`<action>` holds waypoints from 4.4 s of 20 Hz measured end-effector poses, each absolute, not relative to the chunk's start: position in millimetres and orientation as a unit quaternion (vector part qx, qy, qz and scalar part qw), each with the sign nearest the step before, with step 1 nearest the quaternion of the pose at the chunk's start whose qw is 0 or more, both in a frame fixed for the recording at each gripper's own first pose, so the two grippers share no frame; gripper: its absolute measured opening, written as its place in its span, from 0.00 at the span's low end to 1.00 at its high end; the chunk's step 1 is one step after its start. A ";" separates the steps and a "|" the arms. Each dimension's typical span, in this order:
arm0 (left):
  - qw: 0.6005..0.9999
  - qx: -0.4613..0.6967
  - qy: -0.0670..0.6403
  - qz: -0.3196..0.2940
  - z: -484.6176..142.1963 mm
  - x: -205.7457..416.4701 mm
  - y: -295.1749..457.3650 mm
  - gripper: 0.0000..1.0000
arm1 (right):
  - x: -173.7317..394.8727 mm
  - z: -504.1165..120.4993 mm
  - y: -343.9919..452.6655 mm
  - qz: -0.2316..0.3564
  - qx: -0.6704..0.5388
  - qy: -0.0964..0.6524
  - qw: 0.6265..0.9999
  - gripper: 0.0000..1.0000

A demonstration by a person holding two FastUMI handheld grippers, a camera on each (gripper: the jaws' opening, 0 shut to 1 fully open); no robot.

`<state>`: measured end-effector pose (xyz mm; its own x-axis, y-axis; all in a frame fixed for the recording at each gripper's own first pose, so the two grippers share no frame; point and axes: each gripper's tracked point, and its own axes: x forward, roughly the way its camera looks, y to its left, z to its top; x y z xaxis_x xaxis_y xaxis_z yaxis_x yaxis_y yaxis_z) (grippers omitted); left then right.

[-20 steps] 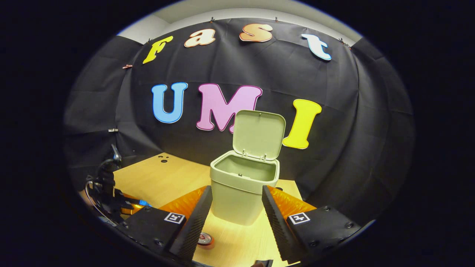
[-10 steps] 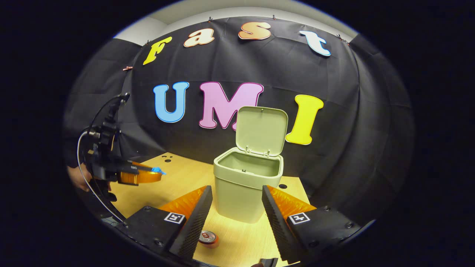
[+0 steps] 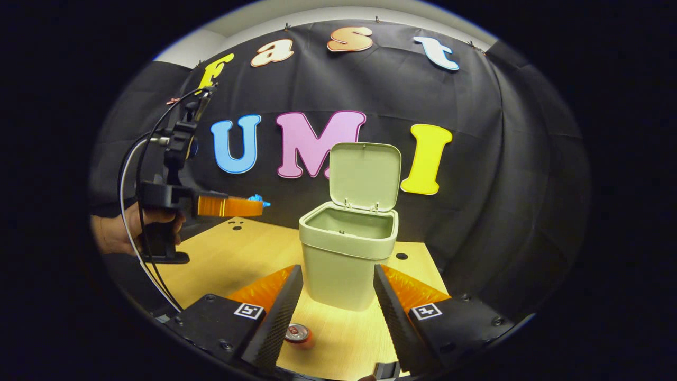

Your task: Press the lid of the desktop garbage bin to open it, pick up the crumpled paper on the desktop and throw it into the bin, then pick up the pop can on the desktop and drop it into the bin, and finally close the garbage bin lid.

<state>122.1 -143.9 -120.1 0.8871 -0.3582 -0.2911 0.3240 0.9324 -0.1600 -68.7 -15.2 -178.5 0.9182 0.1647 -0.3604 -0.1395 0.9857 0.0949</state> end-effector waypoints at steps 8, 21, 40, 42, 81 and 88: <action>0.963 -0.033 0.149 -0.224 -114.8 180.7 -198.0 0.42 | -67.7 -182.1 -34.0 0.049 0.049 0.188 0.980 0.86; 0.953 0.002 0.179 -0.245 -155.2 230.8 -233.8 0.45 | -52.0 -195.6 -54.8 0.026 0.039 0.202 0.978 0.86; 0.963 -0.016 0.158 -0.218 -129.7 183.2 -193.2 0.82 | -76.0 -234.4 0.1 0.108 0.050 0.237 0.964 0.93; 0.965 -0.018 0.152 -0.211 -125.3 171.9 -179.3 0.82 | -80.4 -242.2 11.6 0.124 0.044 0.244 0.961 0.93; 0.979 -0.040 0.192 -0.057 -162.5 22.7 15.3 0.96 | -117.7 -412.3 88.0 0.184 0.006 0.407 0.895 0.87; 0.979 -0.040 0.193 -0.057 -163.4 21.3 11.3 0.96 | -110.4 -390.2 79.2 0.176 0.001 0.391 0.903 0.82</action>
<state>21.3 11.3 -163.4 0.9194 -0.1268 -0.3724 0.0960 0.9903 -0.1002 -110.4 79.2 -390.2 0.6324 0.3191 -0.7058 -0.3168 0.9381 0.1403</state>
